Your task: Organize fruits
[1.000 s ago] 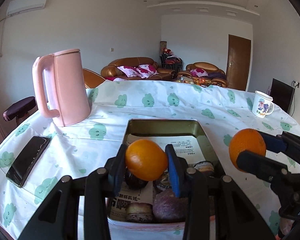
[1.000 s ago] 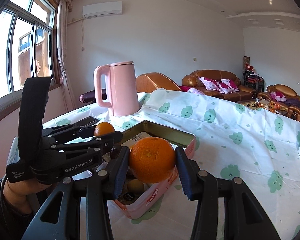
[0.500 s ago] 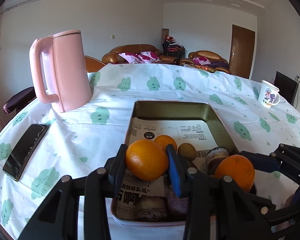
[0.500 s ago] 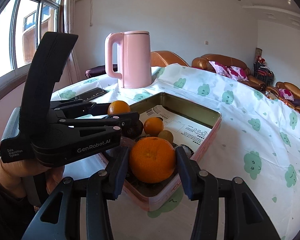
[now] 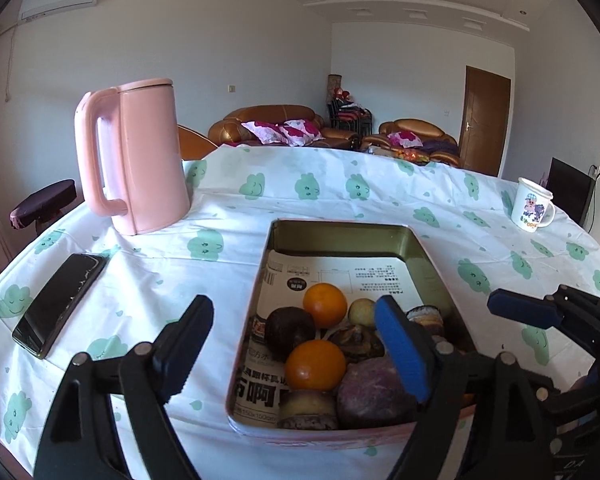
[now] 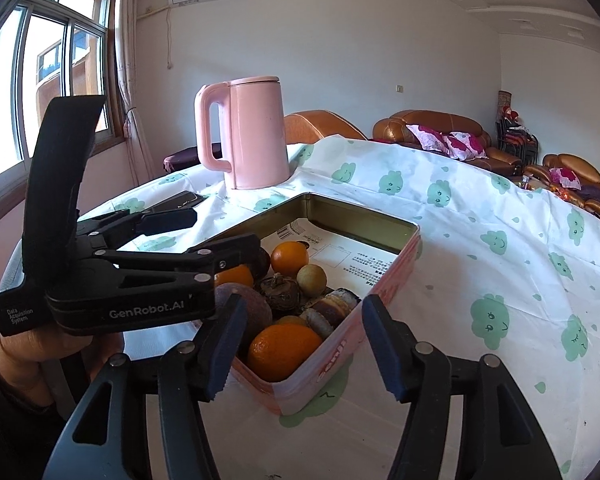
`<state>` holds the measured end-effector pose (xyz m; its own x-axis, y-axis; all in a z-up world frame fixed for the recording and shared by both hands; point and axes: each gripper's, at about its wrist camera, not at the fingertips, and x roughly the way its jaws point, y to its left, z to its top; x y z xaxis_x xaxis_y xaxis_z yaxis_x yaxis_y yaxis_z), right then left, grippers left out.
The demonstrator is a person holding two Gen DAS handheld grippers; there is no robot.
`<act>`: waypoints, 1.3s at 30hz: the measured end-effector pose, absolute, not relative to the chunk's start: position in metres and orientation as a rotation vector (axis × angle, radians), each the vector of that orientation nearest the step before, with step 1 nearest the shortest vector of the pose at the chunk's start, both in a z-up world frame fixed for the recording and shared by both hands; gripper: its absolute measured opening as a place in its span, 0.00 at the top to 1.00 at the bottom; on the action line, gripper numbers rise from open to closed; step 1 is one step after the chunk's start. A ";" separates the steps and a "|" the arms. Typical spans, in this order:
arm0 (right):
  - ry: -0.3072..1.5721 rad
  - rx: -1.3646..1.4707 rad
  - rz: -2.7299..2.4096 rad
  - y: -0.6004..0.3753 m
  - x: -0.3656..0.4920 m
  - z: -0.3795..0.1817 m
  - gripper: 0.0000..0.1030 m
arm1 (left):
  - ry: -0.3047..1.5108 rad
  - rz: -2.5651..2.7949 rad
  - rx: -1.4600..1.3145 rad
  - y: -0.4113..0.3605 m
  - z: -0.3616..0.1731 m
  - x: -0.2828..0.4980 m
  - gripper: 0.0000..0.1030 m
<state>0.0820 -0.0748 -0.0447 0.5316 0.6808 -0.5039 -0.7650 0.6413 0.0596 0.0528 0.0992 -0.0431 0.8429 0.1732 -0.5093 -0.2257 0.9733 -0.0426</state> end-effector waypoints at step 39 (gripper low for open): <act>0.425 -0.071 0.720 -0.128 0.082 -0.019 0.31 | 0.491 0.191 -0.111 0.081 -0.033 0.041 0.12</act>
